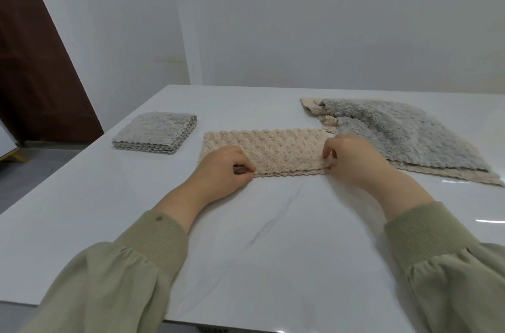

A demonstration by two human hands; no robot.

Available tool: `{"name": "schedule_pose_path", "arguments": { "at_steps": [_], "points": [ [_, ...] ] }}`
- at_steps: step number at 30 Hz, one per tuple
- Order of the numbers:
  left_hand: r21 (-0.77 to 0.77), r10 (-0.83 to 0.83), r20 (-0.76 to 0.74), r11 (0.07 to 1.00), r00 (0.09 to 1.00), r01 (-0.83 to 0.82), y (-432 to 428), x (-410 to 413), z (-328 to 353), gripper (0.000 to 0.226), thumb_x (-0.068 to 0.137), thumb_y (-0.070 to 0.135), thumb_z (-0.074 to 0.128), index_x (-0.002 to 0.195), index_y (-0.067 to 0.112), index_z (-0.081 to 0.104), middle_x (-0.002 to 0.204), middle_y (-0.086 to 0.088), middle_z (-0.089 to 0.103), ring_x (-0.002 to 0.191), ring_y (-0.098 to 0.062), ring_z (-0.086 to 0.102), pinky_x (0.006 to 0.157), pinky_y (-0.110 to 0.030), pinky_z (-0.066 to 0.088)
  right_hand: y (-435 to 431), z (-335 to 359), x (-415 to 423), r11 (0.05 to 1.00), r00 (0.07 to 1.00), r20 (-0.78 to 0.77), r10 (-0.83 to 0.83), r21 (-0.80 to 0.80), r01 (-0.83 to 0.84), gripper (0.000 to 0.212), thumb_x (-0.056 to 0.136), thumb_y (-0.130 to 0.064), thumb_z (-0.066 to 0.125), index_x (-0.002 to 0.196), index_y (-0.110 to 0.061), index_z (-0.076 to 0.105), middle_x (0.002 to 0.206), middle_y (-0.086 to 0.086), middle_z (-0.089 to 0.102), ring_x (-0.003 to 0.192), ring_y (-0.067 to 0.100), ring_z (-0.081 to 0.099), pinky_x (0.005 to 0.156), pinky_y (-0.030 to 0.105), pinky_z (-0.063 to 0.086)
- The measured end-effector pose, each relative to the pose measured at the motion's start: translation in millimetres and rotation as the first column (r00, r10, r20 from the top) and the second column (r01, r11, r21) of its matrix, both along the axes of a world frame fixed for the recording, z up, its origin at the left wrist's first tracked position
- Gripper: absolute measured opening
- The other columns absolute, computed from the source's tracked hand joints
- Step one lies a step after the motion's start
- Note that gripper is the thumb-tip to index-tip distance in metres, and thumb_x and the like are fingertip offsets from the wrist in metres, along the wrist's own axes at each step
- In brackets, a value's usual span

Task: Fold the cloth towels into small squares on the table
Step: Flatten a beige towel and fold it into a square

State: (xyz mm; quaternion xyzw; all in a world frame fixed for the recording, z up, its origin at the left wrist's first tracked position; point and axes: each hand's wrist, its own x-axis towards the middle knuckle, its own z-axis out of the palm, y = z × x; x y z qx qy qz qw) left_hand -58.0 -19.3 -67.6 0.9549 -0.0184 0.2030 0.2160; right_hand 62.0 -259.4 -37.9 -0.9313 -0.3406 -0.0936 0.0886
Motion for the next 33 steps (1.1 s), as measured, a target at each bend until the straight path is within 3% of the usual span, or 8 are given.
{"name": "schedule_pose_path", "arguments": {
  "at_steps": [7,11,18,23,27,28,30,33],
  "points": [
    [-0.026,-0.004,-0.008,1.0,1.0,0.004,2,1,0,0.007,0.078,0.015,0.072,0.084,0.018,0.074,0.082,0.016,0.056,0.084,-0.006,0.053,0.08,-0.022,0.042,-2,6,2,0.998,0.994,0.082,-0.069,0.006,0.069,0.02,0.078,-0.002,0.06,0.088,-0.016,0.07,0.082,-0.001,0.058,0.096,0.024,0.053,0.074,0.029,0.036],
    [-0.036,-0.003,-0.018,0.999,1.0,0.003,2,1,0,0.005,0.079,0.013,0.071,0.079,0.019,0.072,0.08,0.015,0.058,0.082,-0.007,0.055,0.078,-0.022,0.043,-4,9,1,0.994,0.99,-0.1,-0.1,-0.047,0.096,0.028,0.079,0.001,0.057,0.087,-0.019,0.074,0.089,0.0,0.068,0.087,0.02,0.06,0.07,0.023,0.038],
    [0.025,0.022,-0.047,0.999,0.999,-0.021,1,-2,2,0.005,0.083,0.013,0.066,0.079,0.016,0.067,0.083,0.006,0.061,0.083,-0.013,0.054,0.08,-0.03,0.045,5,10,-10,0.998,0.997,-0.045,0.054,0.01,-0.054,0.012,0.083,-0.026,0.062,0.09,-0.025,0.072,0.093,-0.003,0.054,0.096,0.015,0.046,0.084,0.031,0.04],
    [0.028,0.028,-0.125,0.999,0.992,-0.024,-3,-11,11,0.009,0.085,0.012,0.062,0.077,0.017,0.064,0.077,0.01,0.061,0.077,-0.01,0.054,0.075,-0.028,0.045,10,12,-15,0.999,0.981,-0.193,0.009,-0.048,-0.018,0.022,0.077,-0.007,0.057,0.084,-0.021,0.073,0.086,-0.001,0.069,0.084,0.019,0.063,0.073,0.027,0.051],
    [-0.073,0.013,-0.038,0.997,0.999,-0.016,-13,-21,24,0.021,0.091,0.024,0.056,0.073,0.015,0.064,0.062,0.006,0.06,0.059,-0.007,0.051,0.058,-0.018,0.038,2,28,-19,0.999,0.899,-0.436,0.033,-0.011,-0.042,0.027,0.083,-0.028,0.061,0.06,-0.013,0.065,0.066,0.005,0.064,0.055,0.013,0.052,0.053,0.025,0.042],
    [-0.095,0.056,0.053,0.994,0.997,-0.051,-16,-19,27,0.024,0.092,0.028,0.051,0.077,0.016,0.065,0.065,0.006,0.062,0.061,-0.007,0.052,0.059,-0.018,0.038,5,27,-18,0.996,0.92,-0.389,0.048,0.087,-0.016,0.03,0.086,-0.029,0.058,0.064,-0.01,0.067,0.073,0.01,0.066,0.06,0.015,0.054,0.056,0.031,0.046],
    [-0.084,0.182,0.182,0.982,0.966,-0.169,-25,-7,29,0.027,0.092,0.026,0.044,0.094,0.017,0.069,0.085,0.005,0.069,0.08,-0.01,0.058,0.072,-0.023,0.041,21,17,-14,0.963,0.999,-0.038,-0.008,0.269,0.018,0.027,0.089,-0.019,0.05,0.083,-0.005,0.072,0.09,0.014,0.067,0.083,0.022,0.057,0.072,0.038,0.046],
    [0.052,0.277,0.049,0.959,0.96,-0.279,-37,21,19,0.038,0.096,0.016,0.037,0.128,0.016,0.057,0.126,-0.002,0.061,0.12,-0.021,0.046,0.098,-0.034,0.037,57,-4,-22,0.952,0.985,0.17,-0.045,0.307,-0.01,0.04,0.087,-0.017,0.036,0.109,-0.007,0.067,0.111,0.013,0.065,0.106,0.033,0.052,0.09,0.041,0.04]
  ]
}}
